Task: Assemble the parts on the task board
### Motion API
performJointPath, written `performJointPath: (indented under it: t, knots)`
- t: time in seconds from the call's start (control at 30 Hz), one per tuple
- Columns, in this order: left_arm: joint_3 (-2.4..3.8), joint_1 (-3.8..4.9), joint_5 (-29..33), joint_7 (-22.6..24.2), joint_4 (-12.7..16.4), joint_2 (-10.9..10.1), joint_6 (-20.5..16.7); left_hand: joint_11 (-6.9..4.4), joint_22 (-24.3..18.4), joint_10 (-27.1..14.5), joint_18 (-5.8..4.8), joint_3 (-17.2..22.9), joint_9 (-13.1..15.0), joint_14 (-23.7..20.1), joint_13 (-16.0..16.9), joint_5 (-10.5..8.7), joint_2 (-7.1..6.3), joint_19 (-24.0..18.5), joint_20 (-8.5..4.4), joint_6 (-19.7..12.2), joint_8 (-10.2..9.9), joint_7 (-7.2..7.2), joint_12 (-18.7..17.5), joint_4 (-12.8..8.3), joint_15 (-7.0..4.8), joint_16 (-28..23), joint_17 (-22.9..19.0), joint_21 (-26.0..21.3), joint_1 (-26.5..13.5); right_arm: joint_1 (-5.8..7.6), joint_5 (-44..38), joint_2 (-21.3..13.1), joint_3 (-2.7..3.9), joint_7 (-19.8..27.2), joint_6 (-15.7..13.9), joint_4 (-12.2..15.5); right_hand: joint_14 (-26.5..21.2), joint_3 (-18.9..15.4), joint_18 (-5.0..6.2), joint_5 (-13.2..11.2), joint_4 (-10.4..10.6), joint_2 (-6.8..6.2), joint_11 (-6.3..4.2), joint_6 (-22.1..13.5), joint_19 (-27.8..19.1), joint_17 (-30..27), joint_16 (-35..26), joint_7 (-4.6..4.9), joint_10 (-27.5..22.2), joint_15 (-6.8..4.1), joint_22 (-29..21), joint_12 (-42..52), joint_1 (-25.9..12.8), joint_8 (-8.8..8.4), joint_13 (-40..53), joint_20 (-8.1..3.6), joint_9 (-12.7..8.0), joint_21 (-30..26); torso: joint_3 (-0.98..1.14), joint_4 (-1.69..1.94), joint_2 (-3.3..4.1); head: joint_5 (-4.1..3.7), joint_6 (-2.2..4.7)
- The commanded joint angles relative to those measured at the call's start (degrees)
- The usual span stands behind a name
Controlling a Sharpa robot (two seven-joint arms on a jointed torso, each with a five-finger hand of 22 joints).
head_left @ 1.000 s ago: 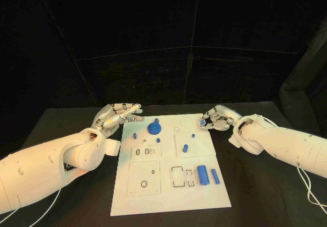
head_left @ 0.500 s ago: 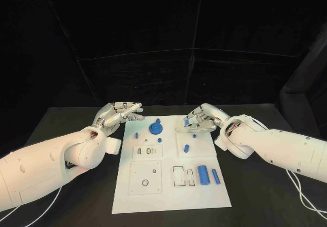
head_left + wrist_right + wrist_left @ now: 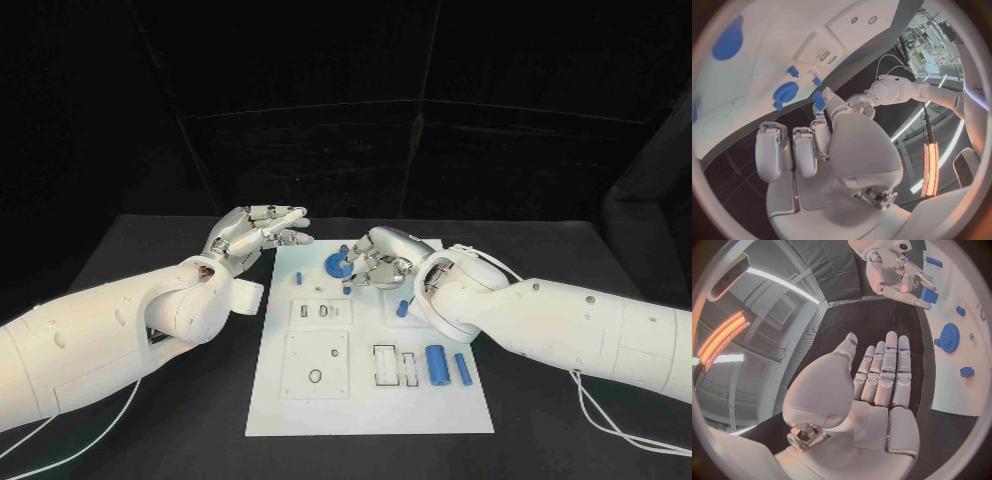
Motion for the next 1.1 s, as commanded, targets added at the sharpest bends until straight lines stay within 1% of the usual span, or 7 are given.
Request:
performJointPath:
  t: [0.03,0.1,0.13,0.33,0.53,0.83,1.1]
  knots:
    - [0.05,0.14,0.34,0.47,-0.01,-0.03,0.47,0.01,-0.05,0.44,0.89,0.09,-0.02,0.28,-0.04,-0.17,0.66,0.43,-0.14,0.36,-0.23,-0.11,-0.25,-0.39,0.14,-0.37,0.07,-0.24,-0.14,-0.84,-5.96,1.23,-0.1,-5.19,3.17,-0.29,4.8,1.11,-0.22,-0.25,0.61,-0.15,-0.29,1.57,1.19,9.43,-0.17,-1.43,-0.02,0.19,3.64,-0.31,-0.48,1.47,1.36,0.08,0.64,-0.24,-0.05,0.07,-0.02,0.56,-0.34]
    - [0.05,0.16,0.34,0.48,-0.05,-0.04,0.46,0.01,-0.05,0.44,0.89,0.09,-0.02,0.28,-0.04,-0.17,0.66,0.43,-0.14,0.36,-0.23,-0.11,-0.25,-0.39,0.14,-0.37,0.07,-0.24,-0.14,-1.35,-6.69,2.0,-0.14,-5.86,3.58,-0.54,4.78,1.18,-0.19,-0.38,0.62,-0.26,-0.26,1.44,1.13,9.36,-0.22,-1.38,-0.12,0.2,3.49,-0.48,-0.68,1.38,1.24,0.09,0.59,-0.32,-0.03,-0.01,-0.01,0.82,-0.38]
    - [0.05,0.16,0.34,0.48,-0.07,-0.03,0.46,0.01,-0.05,0.44,0.89,0.09,-0.02,0.28,-0.04,-0.17,0.66,0.43,-0.14,0.36,-0.23,-0.11,-0.25,-0.39,0.14,-0.37,0.07,-0.24,-0.14,-1.63,-7.1,2.38,-0.18,-6.17,3.69,-0.66,4.77,1.23,-0.17,-0.42,0.61,-0.3,-0.25,1.36,1.09,9.33,-0.24,-1.35,-0.18,0.21,3.41,-0.58,-0.74,1.33,1.17,0.09,0.56,-0.36,0.03,-0.08,0.0,0.95,-0.43]
    - [0.05,0.18,0.34,0.48,-0.12,0.06,0.5,0.01,-0.05,0.44,0.89,0.09,-0.02,0.28,-0.04,-0.17,0.66,0.43,-0.14,0.36,-0.23,-0.11,-0.25,-0.39,0.14,-0.37,0.07,-0.24,-0.14,-2.91,-9.28,4.01,-0.29,-7.43,3.91,-1.3,4.77,1.32,-0.17,-0.46,0.6,-0.4,-0.21,1.23,1.07,9.34,-0.24,-1.29,-0.22,0.23,3.36,-0.65,-0.88,1.24,1.13,0.11,0.51,-0.4,0.14,0.0,0.04,1.12,-0.72]
    - [0.05,0.18,0.34,0.46,-0.19,0.15,0.54,0.01,-0.05,0.44,0.89,0.09,-0.02,0.28,-0.04,-0.17,0.66,0.43,-0.14,0.36,-0.23,-0.11,-0.25,-0.39,0.14,-0.37,0.07,-0.24,-0.14,-3.68,-10.61,5.03,-0.32,-7.97,4.06,-1.67,4.78,1.39,-0.17,-0.55,0.62,-0.65,-0.14,1.14,1.08,9.4,-0.22,-1.23,-0.22,0.28,3.38,-0.65,-1.21,1.16,1.15,0.14,0.45,-0.4,0.16,0.06,0.05,1.34,-1.12]
    - [0.05,0.18,0.34,0.4,-0.32,0.22,0.6,0.01,-0.05,0.44,0.89,0.09,-0.02,0.28,-0.04,-0.17,0.66,0.43,-0.14,0.36,-0.23,-0.11,-0.25,-0.39,0.14,-0.37,0.07,-0.24,-0.14,-4.14,-11.4,5.65,-0.34,-8.32,4.43,-1.91,4.78,1.4,-0.17,-0.57,0.62,-0.7,-0.13,1.14,1.08,9.4,-0.22,-1.22,-0.23,0.29,3.37,-0.66,-1.28,1.15,1.15,0.15,0.45,-0.41,0.2,-0.05,0.02,1.37,-1.35]
    - [0.05,0.18,0.34,0.34,-0.41,0.29,0.64,0.01,-0.05,0.44,0.89,0.09,-0.02,0.28,-0.04,-0.17,0.66,0.43,-0.14,0.36,-0.23,-0.11,-0.25,-0.39,0.14,-0.37,0.07,-0.24,-0.14,-4.22,-11.6,5.61,-0.36,-8.52,5.37,-2.13,4.8,1.41,-0.17,-0.62,0.65,-0.83,-0.11,1.14,1.07,9.48,-0.19,-1.21,-0.15,0.31,3.35,-0.52,-1.47,1.14,1.26,0.16,0.43,-0.42,0.2,0.02,0.03,1.35,-1.52]
